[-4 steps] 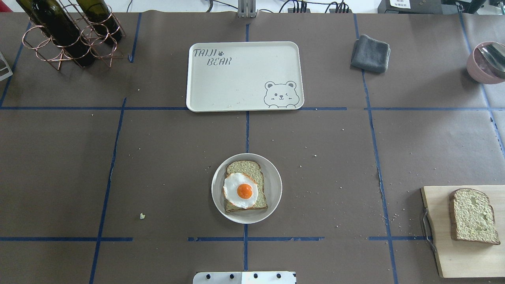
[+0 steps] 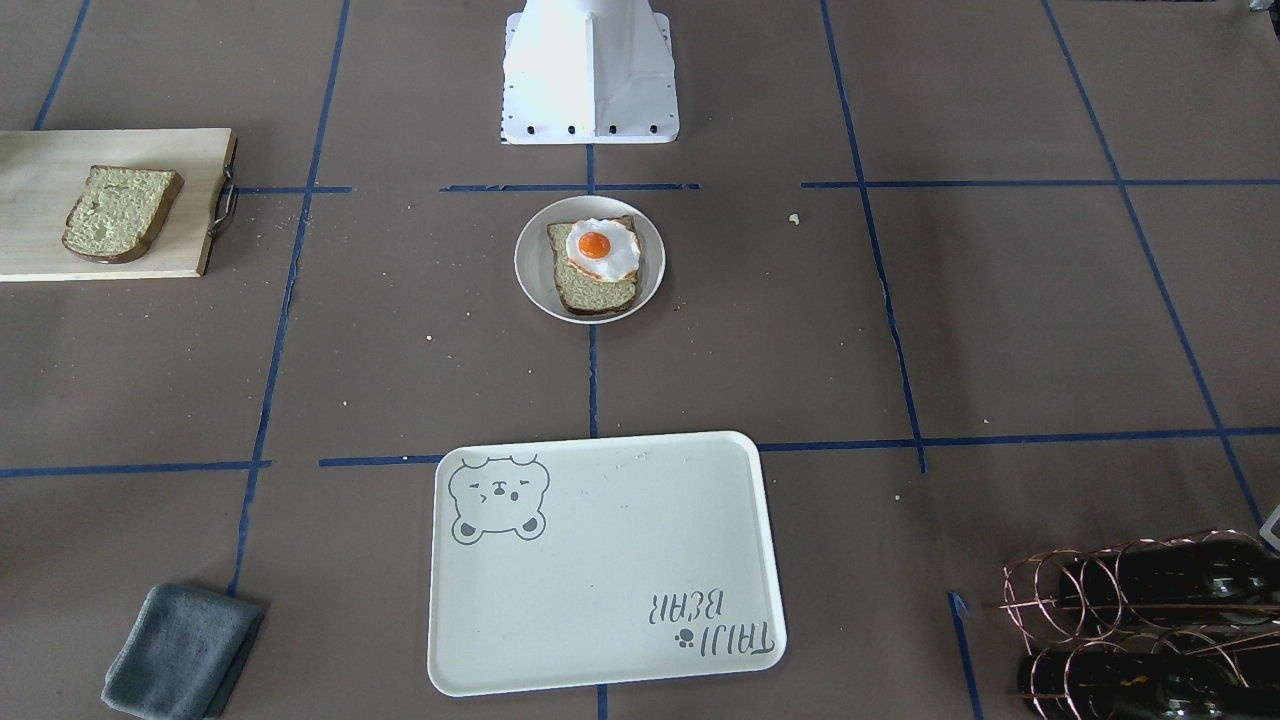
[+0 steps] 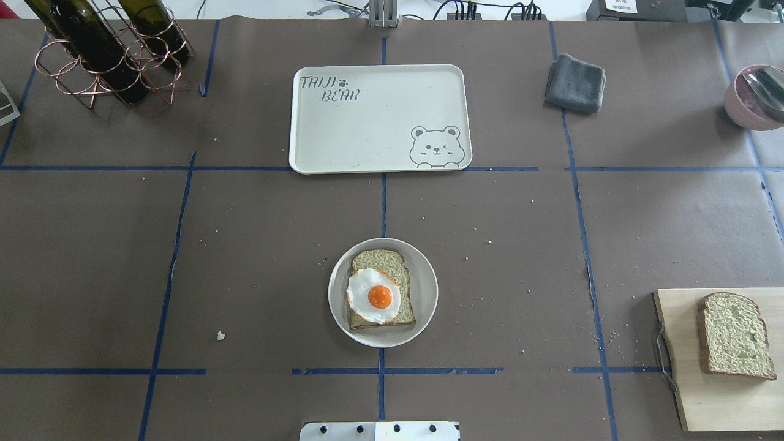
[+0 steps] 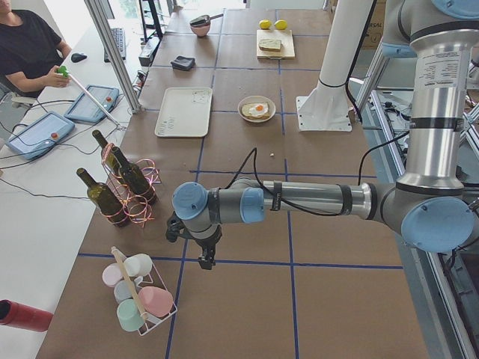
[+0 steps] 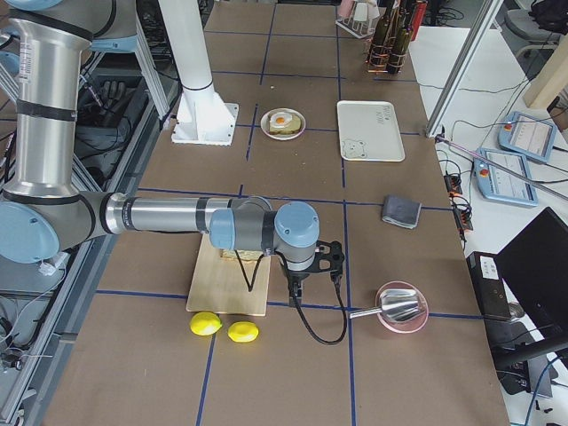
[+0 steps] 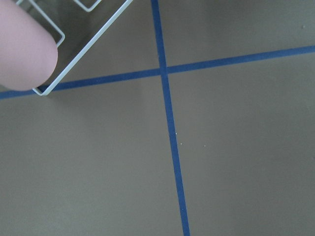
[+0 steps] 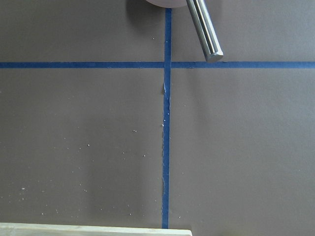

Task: Make sandwich and place on tray

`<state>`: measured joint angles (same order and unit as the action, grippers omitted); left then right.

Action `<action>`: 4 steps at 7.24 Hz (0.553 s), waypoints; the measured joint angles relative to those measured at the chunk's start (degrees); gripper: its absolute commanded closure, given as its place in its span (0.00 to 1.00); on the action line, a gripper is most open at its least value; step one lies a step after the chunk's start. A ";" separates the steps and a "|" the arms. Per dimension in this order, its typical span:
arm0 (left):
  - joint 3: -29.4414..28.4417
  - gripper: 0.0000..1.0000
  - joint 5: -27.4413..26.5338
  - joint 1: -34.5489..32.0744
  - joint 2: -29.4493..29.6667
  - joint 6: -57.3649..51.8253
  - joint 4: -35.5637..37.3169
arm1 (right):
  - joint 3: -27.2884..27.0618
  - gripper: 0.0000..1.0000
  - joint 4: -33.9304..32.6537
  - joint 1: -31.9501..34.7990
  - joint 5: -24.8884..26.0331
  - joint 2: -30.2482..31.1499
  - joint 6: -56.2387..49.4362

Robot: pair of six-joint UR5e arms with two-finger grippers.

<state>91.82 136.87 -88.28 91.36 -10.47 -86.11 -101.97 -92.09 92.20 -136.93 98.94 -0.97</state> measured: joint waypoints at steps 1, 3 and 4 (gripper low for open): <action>-0.01 0.00 0.18 0.12 0.84 0.01 -3.64 | -0.48 0.00 0.04 -0.04 -0.21 -0.24 0.09; -1.08 0.00 0.24 1.46 2.33 0.11 -15.14 | -2.10 0.00 -0.06 -0.49 -0.59 -1.19 0.45; -1.98 0.00 0.21 2.28 2.82 0.18 -19.54 | -2.70 0.00 -0.24 -0.99 -0.70 -2.51 0.79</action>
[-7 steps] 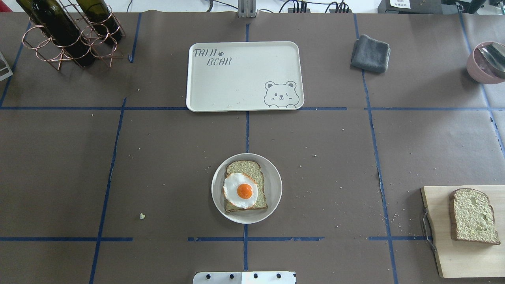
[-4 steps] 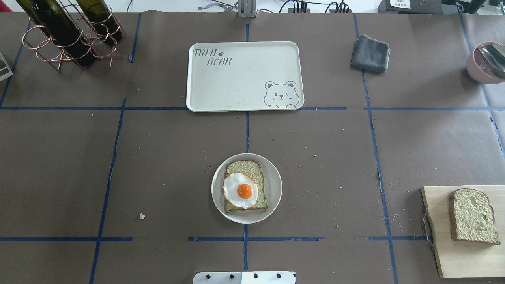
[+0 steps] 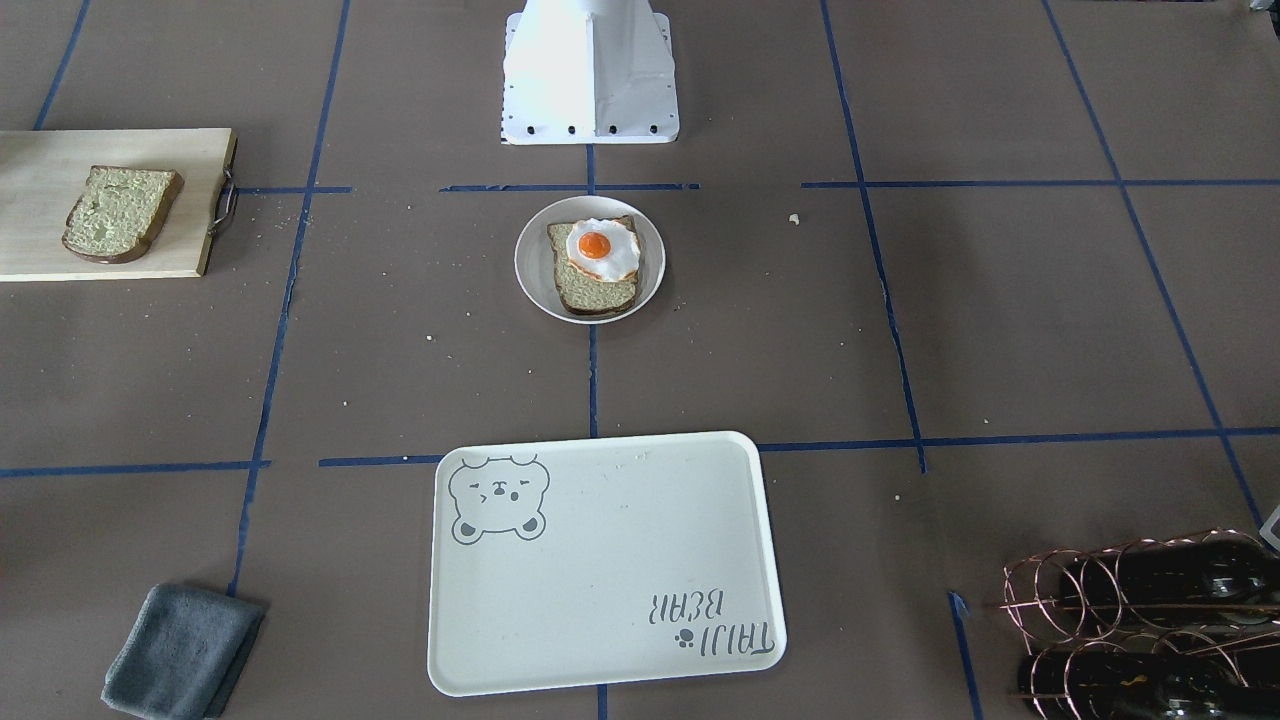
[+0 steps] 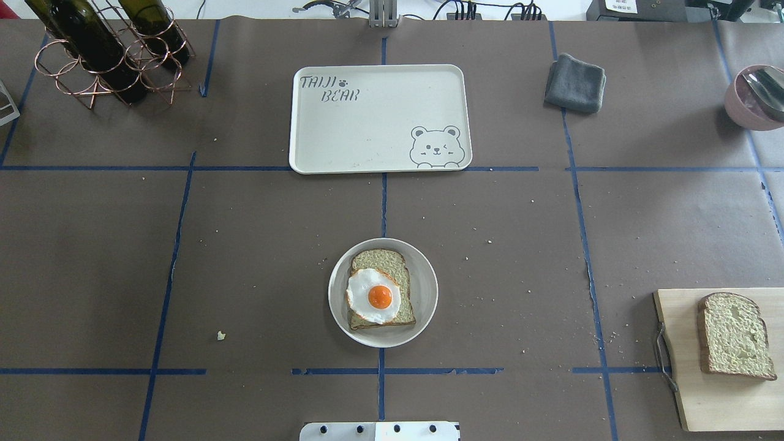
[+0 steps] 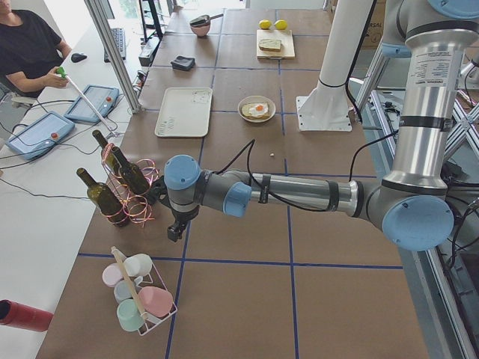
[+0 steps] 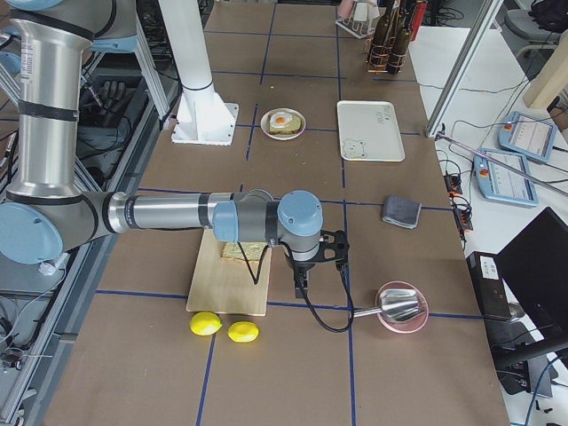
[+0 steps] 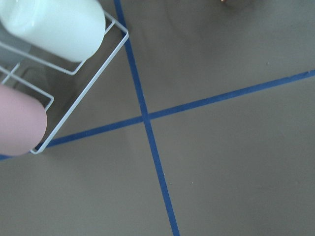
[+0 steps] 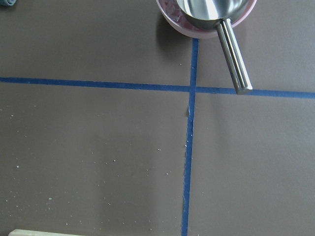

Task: Make sandwich and place on tray

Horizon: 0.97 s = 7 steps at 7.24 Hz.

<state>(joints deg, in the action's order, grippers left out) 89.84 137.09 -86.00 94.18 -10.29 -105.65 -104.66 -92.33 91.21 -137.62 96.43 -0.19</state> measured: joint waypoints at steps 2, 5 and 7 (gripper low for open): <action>-0.55 0.00 -0.13 2.78 2.31 0.01 -2.78 | -0.73 0.00 0.05 -1.13 -4.53 -0.93 1.82; 1.60 0.00 0.31 7.08 4.24 6.61 -3.34 | -3.35 0.00 0.67 -6.20 -7.35 -0.73 13.30; 6.59 0.00 0.18 13.18 5.05 22.47 -4.36 | -3.89 0.00 8.16 -10.71 -3.30 1.40 22.43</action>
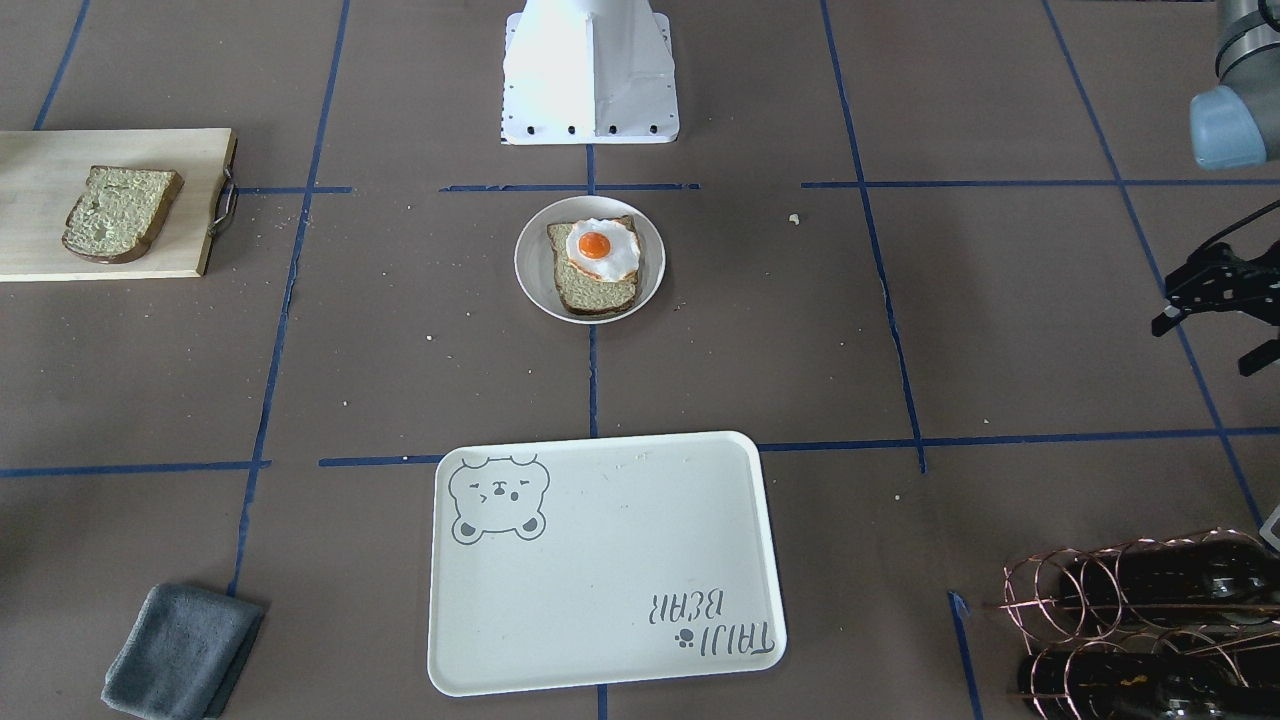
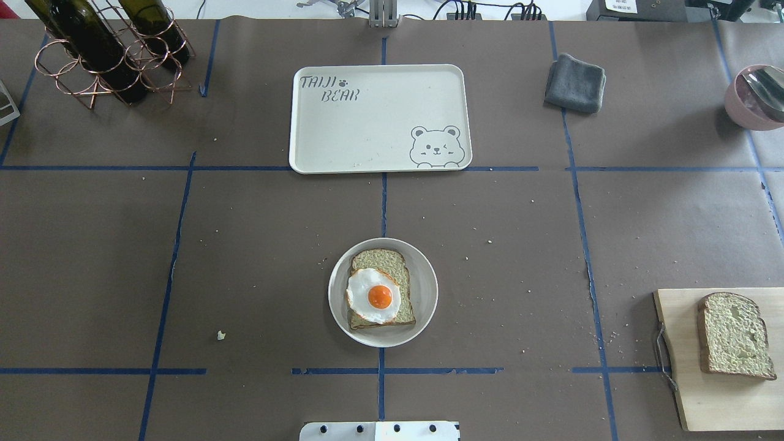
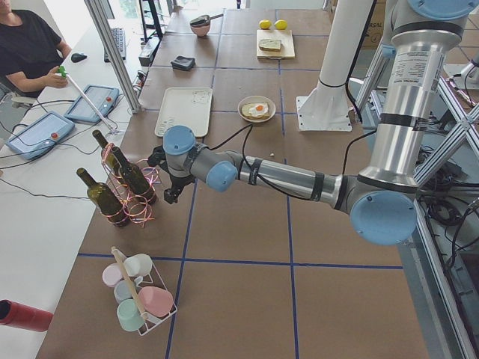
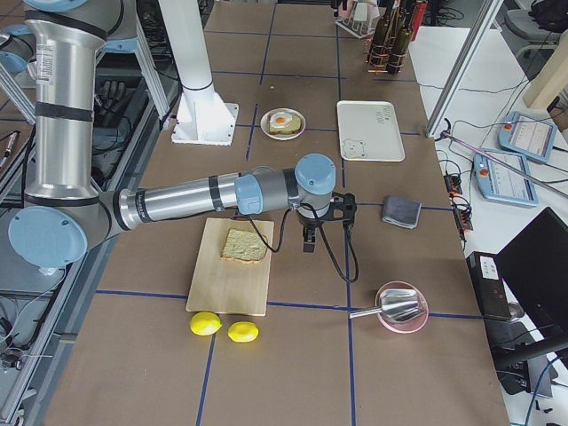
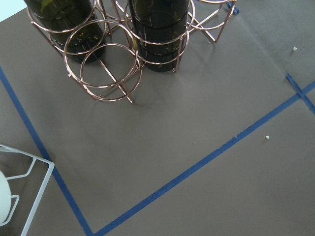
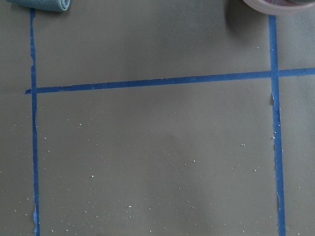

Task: Make sandwich and place on tray

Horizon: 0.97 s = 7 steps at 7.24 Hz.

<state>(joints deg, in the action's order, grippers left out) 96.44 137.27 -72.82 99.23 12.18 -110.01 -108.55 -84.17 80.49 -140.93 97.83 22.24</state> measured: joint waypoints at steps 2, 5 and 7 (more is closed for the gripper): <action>2.20 0.00 -0.26 5.46 0.38 14.54 -5.22 | -0.05 0.00 16.12 -6.26 2.80 6.26 12.73; 2.58 0.00 -0.55 10.24 0.89 27.24 -12.05 | 0.18 0.00 34.34 -16.84 9.06 15.88 26.23; 2.40 0.00 -0.67 12.18 1.53 30.96 -13.88 | 2.91 0.00 44.38 -23.30 12.99 19.78 32.09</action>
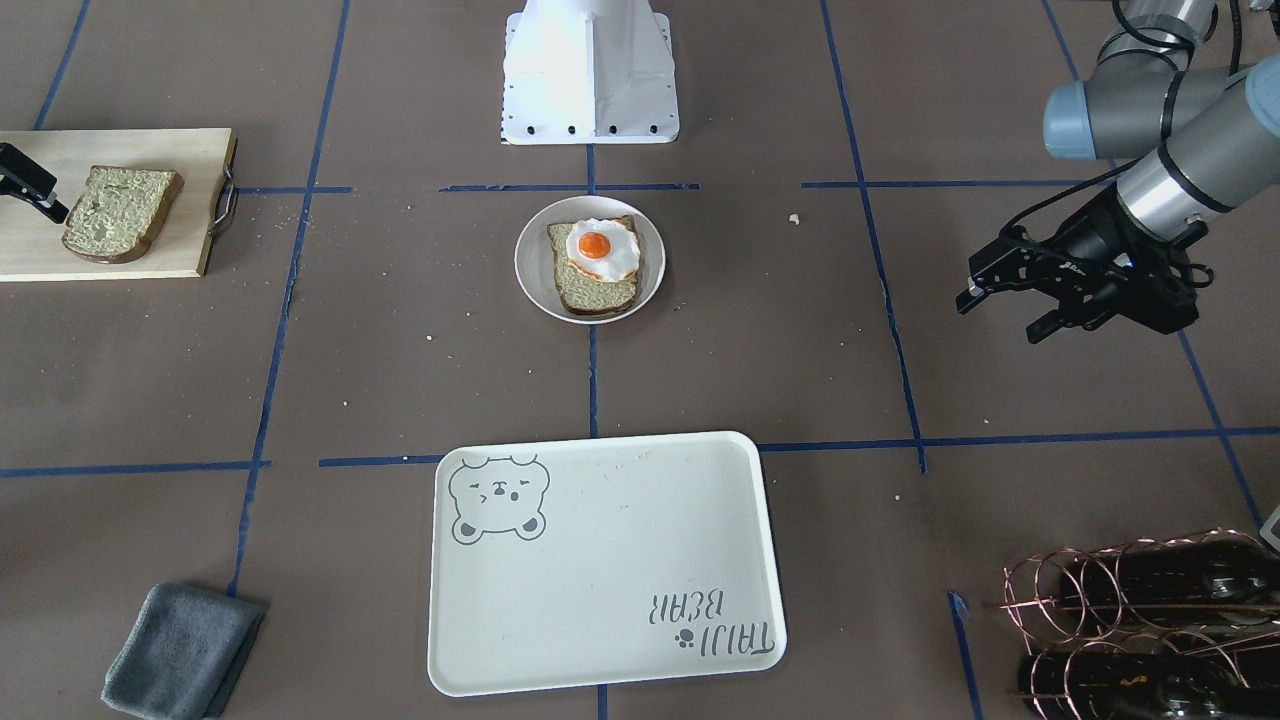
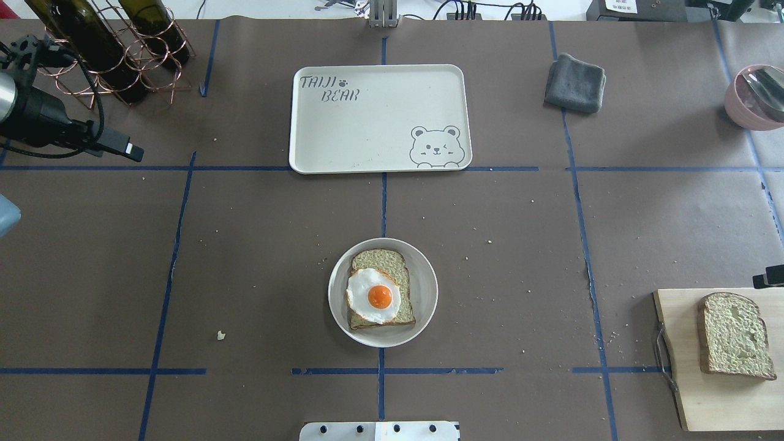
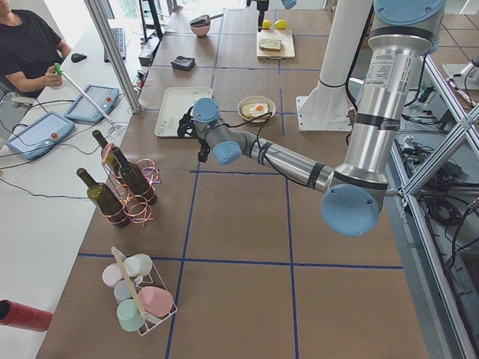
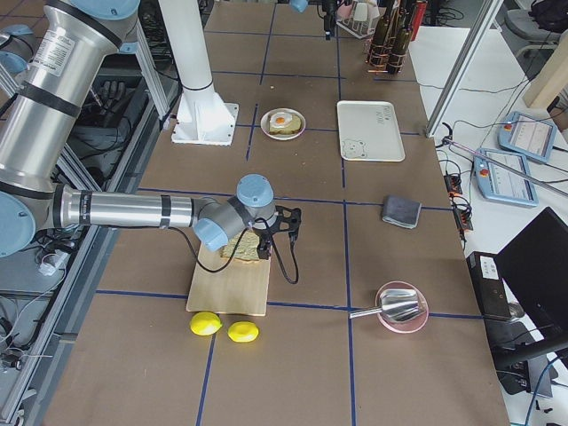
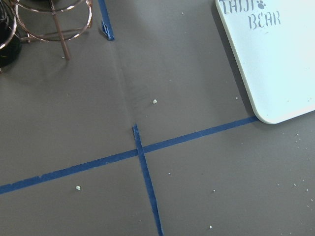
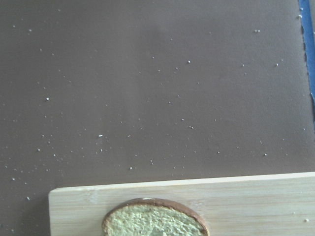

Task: Make sandwich and place on tray
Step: 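Lower the right gripper onto the bread slice on the wooden board and grasp it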

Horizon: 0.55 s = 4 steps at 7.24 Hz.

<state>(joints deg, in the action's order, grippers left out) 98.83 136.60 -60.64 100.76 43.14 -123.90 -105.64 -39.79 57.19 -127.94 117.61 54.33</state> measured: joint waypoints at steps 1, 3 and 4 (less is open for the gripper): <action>-0.21 0.00 -0.54 0.63 0.49 0.85 -0.25 | 2.18 0.01 5.28 -3.79 2.01 0.86 3.70; -0.38 0.00 -1.79 1.09 0.88 1.37 -0.37 | 4.23 0.02 9.60 -9.69 5.44 2.10 7.29; -0.46 0.00 -1.95 1.17 0.94 1.39 -0.38 | 4.45 0.10 10.05 -10.82 6.11 2.80 7.73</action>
<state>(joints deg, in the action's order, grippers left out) 98.38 134.64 -59.47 101.70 44.52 -124.27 -101.19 -29.75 46.37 -121.83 120.40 62.06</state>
